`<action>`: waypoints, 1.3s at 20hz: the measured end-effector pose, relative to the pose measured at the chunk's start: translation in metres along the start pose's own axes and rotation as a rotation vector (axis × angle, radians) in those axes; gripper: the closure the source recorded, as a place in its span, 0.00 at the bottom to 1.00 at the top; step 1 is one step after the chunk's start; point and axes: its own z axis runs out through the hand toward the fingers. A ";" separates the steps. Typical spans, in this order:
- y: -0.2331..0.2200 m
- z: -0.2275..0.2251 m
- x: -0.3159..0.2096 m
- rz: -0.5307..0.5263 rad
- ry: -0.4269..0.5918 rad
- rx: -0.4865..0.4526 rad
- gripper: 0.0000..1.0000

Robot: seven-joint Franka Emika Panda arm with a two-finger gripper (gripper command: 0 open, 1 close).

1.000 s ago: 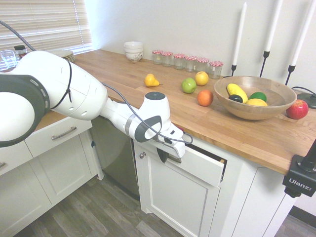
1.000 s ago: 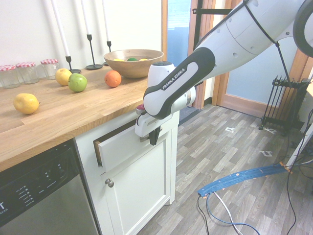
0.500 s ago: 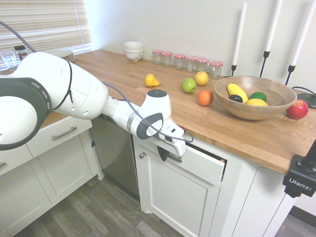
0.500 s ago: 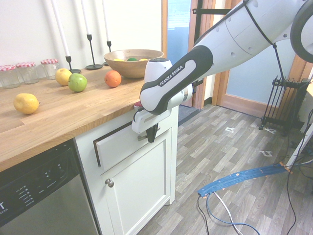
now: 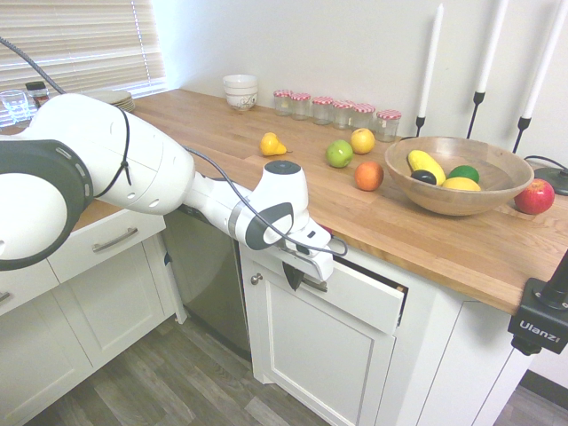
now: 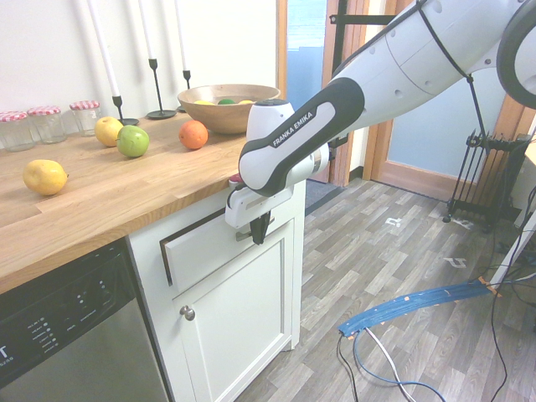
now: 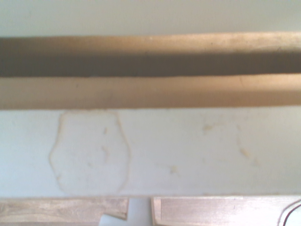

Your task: Close the drawer

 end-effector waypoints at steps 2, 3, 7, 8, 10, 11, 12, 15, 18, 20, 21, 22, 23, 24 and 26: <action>0.004 -0.001 0.002 0.007 -0.039 -0.030 1.00; 0.007 0.000 0.004 0.014 -0.057 -0.038 1.00; 0.024 -0.014 0.007 0.017 -0.106 -0.053 1.00; 0.029 -0.022 0.005 0.011 -0.119 -0.057 1.00; 0.038 -0.043 -0.001 0.001 -0.133 -0.060 1.00; 0.042 -0.053 -0.005 0.000 -0.138 -0.061 1.00; 0.047 -0.063 -0.009 0.001 -0.143 -0.062 1.00; 0.066 -0.089 -0.023 0.004 -0.157 -0.068 1.00; 0.086 -0.105 -0.043 0.001 -0.168 -0.077 0.00; 0.101 -0.112 -0.059 -0.006 -0.171 -0.086 0.00; 0.109 -0.117 -0.068 -0.010 -0.169 -0.089 0.00; 0.117 -0.121 -0.076 -0.016 -0.165 -0.092 0.00; 0.125 -0.126 -0.084 -0.020 -0.163 -0.094 0.00; 0.134 -0.131 -0.093 -0.024 -0.160 -0.097 0.00; 0.151 -0.141 -0.110 -0.027 -0.157 -0.101 0.00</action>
